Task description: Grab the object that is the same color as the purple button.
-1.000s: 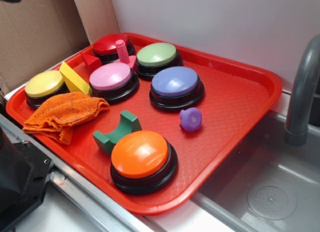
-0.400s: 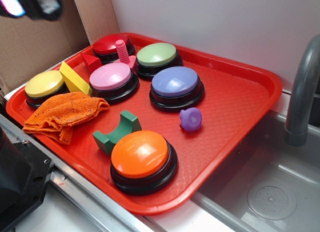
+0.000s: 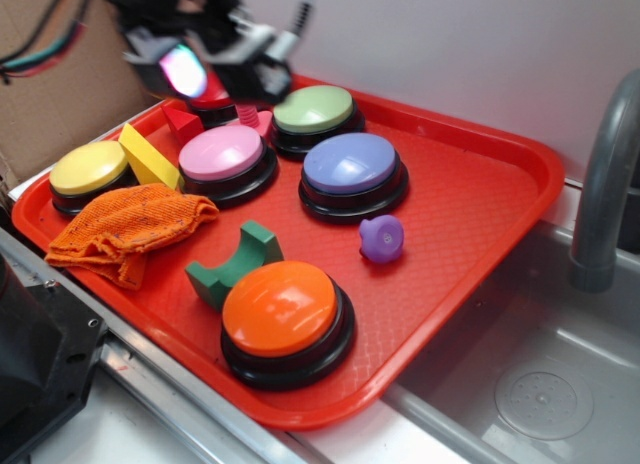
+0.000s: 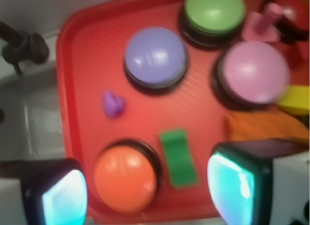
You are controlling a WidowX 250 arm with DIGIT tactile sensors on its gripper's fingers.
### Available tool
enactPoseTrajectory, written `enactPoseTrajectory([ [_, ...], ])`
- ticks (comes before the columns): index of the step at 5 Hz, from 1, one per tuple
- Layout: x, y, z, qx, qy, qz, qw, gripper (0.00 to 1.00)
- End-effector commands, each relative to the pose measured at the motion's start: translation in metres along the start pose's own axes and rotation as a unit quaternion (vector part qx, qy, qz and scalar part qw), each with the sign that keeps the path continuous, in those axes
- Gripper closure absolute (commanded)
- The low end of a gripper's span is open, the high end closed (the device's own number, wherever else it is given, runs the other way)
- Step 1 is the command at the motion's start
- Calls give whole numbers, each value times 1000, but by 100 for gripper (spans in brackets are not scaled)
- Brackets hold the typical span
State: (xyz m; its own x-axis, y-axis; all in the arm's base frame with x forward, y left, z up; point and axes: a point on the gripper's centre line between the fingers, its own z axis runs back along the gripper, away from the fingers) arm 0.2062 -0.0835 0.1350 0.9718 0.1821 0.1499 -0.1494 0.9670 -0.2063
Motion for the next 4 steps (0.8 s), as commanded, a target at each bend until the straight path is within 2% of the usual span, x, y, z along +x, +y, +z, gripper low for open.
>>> enactPoseTrajectory([
  [1, 21, -34, -68, 3, -8, -7, 1000, 0],
  [2, 24, -40, -94, 21, 16, -9, 1000, 0],
  [3, 26, -44, -111, 47, 10, -8, 999, 0],
  [4, 31, -45, -118, 54, 11, -12, 998, 0],
])
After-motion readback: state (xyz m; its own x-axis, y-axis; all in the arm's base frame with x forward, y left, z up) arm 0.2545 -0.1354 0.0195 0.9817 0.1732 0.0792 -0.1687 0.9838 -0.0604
